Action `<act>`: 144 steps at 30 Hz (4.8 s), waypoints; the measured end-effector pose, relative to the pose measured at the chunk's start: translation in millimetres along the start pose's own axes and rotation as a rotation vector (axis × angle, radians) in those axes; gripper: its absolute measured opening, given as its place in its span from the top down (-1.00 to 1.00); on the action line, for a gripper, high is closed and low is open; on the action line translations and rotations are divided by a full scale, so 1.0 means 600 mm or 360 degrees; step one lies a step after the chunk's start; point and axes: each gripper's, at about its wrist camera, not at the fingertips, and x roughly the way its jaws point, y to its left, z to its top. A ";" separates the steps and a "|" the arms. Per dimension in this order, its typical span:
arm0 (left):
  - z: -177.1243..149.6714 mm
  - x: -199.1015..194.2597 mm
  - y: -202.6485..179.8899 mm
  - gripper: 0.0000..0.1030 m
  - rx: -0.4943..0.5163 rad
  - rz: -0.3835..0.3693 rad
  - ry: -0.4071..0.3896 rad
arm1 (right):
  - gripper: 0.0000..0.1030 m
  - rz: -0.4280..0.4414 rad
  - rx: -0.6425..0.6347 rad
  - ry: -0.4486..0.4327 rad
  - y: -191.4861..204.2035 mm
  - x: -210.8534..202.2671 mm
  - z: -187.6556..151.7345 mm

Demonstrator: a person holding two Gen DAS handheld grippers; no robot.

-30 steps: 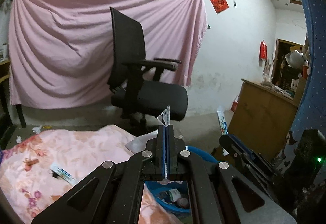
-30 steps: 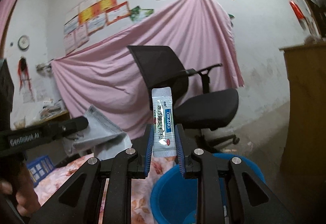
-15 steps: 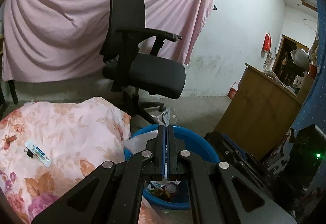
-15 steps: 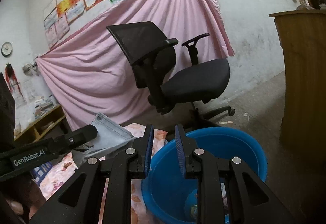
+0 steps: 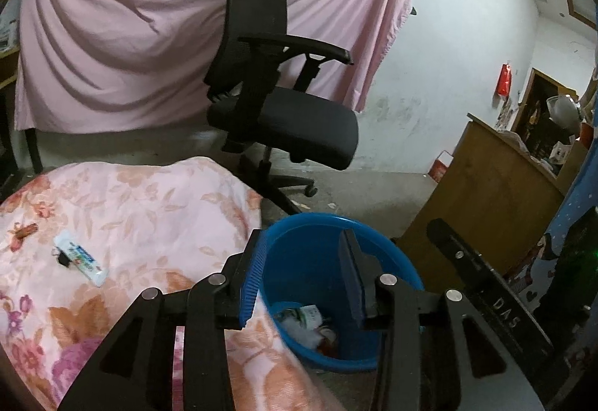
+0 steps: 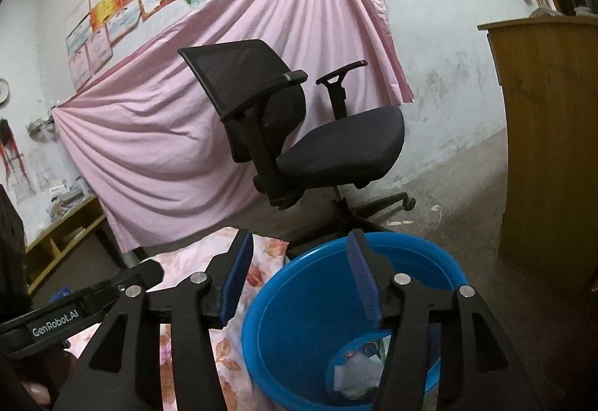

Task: Collect trash
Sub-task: 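Move both open tools back over the bed, then grasp the white toothpaste tube with the right tool while the left tool grasps the battery, then lift the held battery and tube up off the bed with both tools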

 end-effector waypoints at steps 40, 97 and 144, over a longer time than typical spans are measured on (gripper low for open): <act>-0.057 -0.285 0.288 -0.91 -0.0119 0.0672 -0.0692 | -1.00 0.0370 -0.0515 -0.0413 0.317 -0.008 -0.052; -0.062 0.040 0.469 0.79 0.0155 0.0446 0.0458 | 0.64 0.0439 -0.0673 0.1006 0.385 0.279 -0.176; -0.109 -0.080 0.464 0.87 -0.0378 0.0215 0.0270 | 0.64 0.0422 -0.0687 0.0922 0.381 0.269 -0.170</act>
